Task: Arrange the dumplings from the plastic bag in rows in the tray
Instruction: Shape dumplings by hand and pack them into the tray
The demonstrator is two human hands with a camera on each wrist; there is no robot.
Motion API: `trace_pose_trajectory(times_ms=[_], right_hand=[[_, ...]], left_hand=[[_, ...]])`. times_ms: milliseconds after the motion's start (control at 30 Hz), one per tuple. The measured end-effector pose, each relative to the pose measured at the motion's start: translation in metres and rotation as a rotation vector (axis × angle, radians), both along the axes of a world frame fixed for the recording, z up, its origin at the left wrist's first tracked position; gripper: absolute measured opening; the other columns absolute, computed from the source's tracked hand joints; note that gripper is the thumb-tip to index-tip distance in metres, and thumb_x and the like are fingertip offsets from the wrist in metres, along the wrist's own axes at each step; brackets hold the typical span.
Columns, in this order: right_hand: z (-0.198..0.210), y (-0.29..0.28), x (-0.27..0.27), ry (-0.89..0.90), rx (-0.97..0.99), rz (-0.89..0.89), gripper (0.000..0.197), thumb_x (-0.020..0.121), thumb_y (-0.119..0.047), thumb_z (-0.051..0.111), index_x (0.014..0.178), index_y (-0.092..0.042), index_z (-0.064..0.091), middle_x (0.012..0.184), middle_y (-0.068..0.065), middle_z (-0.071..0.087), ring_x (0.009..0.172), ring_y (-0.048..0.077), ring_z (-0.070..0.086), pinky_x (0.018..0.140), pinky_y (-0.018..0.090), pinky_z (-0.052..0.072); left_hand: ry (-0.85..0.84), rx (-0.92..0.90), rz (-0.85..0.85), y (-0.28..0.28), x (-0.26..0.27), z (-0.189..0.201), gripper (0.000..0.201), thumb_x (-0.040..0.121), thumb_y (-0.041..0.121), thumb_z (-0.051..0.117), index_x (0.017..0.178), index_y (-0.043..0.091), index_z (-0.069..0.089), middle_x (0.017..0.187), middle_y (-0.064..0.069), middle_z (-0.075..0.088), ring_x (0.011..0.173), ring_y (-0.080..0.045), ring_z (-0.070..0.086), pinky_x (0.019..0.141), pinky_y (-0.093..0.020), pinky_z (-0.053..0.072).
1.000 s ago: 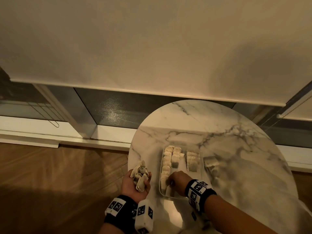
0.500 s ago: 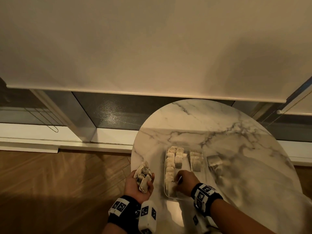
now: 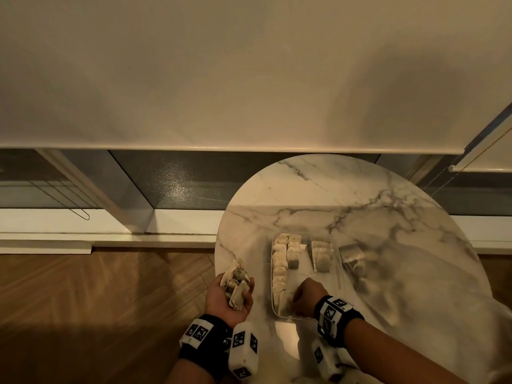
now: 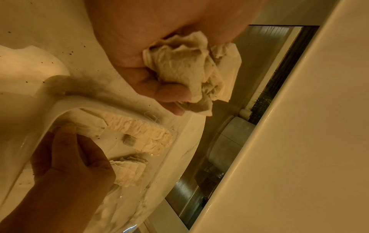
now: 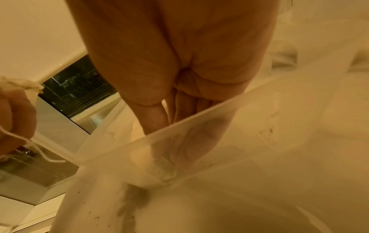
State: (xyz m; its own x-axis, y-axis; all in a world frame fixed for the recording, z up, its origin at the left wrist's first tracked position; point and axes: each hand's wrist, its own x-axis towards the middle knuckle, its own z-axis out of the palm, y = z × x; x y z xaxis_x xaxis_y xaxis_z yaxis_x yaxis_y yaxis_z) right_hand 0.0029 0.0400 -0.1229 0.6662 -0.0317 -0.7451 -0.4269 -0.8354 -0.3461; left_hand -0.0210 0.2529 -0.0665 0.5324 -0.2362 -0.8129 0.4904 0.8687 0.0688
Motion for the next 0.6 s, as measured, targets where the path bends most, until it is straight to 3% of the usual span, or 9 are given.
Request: trace_pose_trajectory(times_ms=[167, 300, 400, 500, 600], right_hand=[[-0.0019, 0.0035, 0.0012, 0.002, 0.009, 0.008, 0.018, 0.069, -0.027, 0.078, 0.082, -0.015, 0.077, 0.083, 0.001, 0.075, 0.080, 0.014, 0.071, 0.072, 0.025, 0.059], [-0.0004, 0.0037, 0.0022, -0.013, 0.004, 0.024, 0.010, 0.076, -0.023, 0.076, 0.082, -0.015, 0.077, 0.080, 0.002, 0.076, 0.076, 0.012, 0.072, 0.067, 0.021, 0.058], [0.0002, 0.0011, 0.0020, -0.037, 0.034, 0.022, 0.005, 0.078, -0.015, 0.075, 0.083, -0.016, 0.077, 0.083, 0.004, 0.075, 0.077, 0.015, 0.072, 0.070, 0.023, 0.060], [0.0004, -0.0012, 0.0005, -0.048, 0.064, 0.031, 0.005, 0.078, -0.011, 0.076, 0.082, -0.014, 0.077, 0.084, 0.003, 0.075, 0.074, 0.014, 0.071, 0.062, 0.016, 0.056], [-0.0019, -0.0004, 0.0003, -0.031, 0.059, 0.046, 0.004, 0.077, -0.015, 0.076, 0.081, -0.017, 0.077, 0.083, 0.001, 0.074, 0.078, 0.015, 0.072, 0.069, 0.020, 0.058]], left_hand=[[0.011, 0.009, 0.005, 0.0016, -0.0003, -0.0023, 0.028, 0.070, 0.030, 0.056, 0.086, 0.008, 0.065, 0.072, -0.008, 0.067, 0.059, -0.024, 0.068, 0.038, -0.023, 0.048], [0.006, 0.015, 0.012, 0.0028, -0.0009, -0.0049, 0.027, 0.072, 0.029, 0.056, 0.082, 0.006, 0.068, 0.077, -0.008, 0.067, 0.068, -0.024, 0.065, 0.038, -0.025, 0.049], [0.004, 0.009, 0.011, 0.0029, -0.0009, -0.0057, 0.029, 0.071, 0.029, 0.056, 0.074, 0.004, 0.071, 0.075, -0.009, 0.067, 0.070, -0.022, 0.062, 0.039, -0.025, 0.049], [-0.007, 0.000, -0.001, 0.0034, -0.0012, -0.0067, 0.032, 0.071, 0.030, 0.056, 0.067, 0.004, 0.073, 0.074, -0.007, 0.066, 0.070, -0.020, 0.061, 0.039, -0.025, 0.048], [-0.008, -0.011, -0.003, 0.0021, -0.0013, -0.0067, 0.032, 0.072, 0.029, 0.055, 0.066, 0.004, 0.074, 0.075, -0.006, 0.066, 0.075, -0.018, 0.057, 0.039, -0.023, 0.048]])
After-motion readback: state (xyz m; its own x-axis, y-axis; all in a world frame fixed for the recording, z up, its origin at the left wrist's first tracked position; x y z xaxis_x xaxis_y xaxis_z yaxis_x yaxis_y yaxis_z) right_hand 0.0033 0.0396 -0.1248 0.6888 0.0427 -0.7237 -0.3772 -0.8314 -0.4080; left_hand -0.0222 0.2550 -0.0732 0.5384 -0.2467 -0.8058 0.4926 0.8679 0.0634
